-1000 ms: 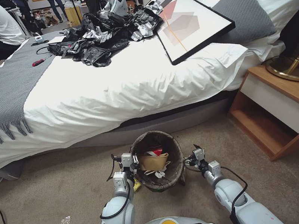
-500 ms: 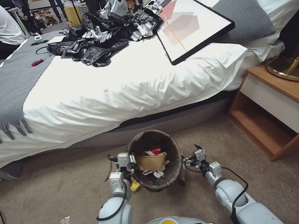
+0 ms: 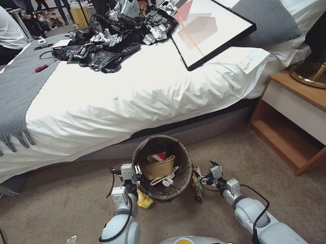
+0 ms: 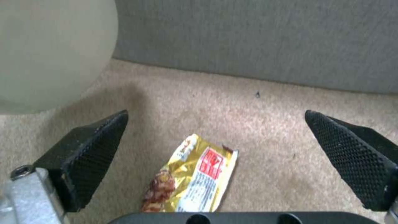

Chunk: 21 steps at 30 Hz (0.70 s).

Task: Pick up the trash bin, then pick up the garbage from the floor and place it into the trash bin.

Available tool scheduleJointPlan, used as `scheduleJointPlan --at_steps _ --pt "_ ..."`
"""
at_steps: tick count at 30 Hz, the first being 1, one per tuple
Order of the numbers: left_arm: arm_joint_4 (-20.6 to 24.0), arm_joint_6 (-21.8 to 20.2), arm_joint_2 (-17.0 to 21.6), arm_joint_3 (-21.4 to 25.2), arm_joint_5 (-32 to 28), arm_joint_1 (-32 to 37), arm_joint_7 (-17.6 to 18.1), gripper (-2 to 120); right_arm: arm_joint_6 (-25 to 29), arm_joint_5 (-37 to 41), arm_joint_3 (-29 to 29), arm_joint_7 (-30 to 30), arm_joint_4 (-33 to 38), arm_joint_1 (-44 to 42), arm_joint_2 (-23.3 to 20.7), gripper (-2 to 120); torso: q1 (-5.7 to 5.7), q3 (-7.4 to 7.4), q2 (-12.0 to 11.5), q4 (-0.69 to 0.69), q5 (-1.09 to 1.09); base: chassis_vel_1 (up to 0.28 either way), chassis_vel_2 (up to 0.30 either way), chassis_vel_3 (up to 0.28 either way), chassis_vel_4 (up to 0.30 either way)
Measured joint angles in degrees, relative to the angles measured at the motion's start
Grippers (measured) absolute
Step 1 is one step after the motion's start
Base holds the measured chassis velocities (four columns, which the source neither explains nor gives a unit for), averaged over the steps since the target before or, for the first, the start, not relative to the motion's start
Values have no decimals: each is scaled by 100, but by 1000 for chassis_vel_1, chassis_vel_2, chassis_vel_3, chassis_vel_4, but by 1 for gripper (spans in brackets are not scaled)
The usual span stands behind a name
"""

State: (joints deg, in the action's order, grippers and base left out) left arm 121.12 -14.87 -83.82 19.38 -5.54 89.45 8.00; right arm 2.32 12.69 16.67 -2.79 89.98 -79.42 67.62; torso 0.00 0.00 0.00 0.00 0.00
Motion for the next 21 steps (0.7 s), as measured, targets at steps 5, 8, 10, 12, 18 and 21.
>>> scheduleJointPlan --at_steps 5,8,10,12,18,21 --pt "2 3 -11 -23 33 24 0 0 -86 12 -32 57 -44 -44 7 100 0 0 0 0 0 0 0 0 0" --pt "2 5 -14 -43 40 25 0 0 -146 92 -64 104 -81 -84 17 100 0 0 0 -1 0 0 0 0 0" --pt "3 6 -17 -52 43 18 -1 0 -174 109 -108 123 -193 -96 58 100 0 0 0 -1 0 0 0 0 0" --pt "3 6 -17 -52 45 16 -1 0 -175 107 -127 124 -247 -93 72 100 0 0 0 -1 0 0 0 0 0" --pt "3 14 -16 -51 57 23 -7 0 -171 61 -364 176 -761 118 219 100 0 0 0 0 0 0 0 0 0" --pt "3 18 -21 -51 65 28 -10 0 -172 61 -456 212 -936 231 290 100 0 0 0 0 0 0 0 0 0"
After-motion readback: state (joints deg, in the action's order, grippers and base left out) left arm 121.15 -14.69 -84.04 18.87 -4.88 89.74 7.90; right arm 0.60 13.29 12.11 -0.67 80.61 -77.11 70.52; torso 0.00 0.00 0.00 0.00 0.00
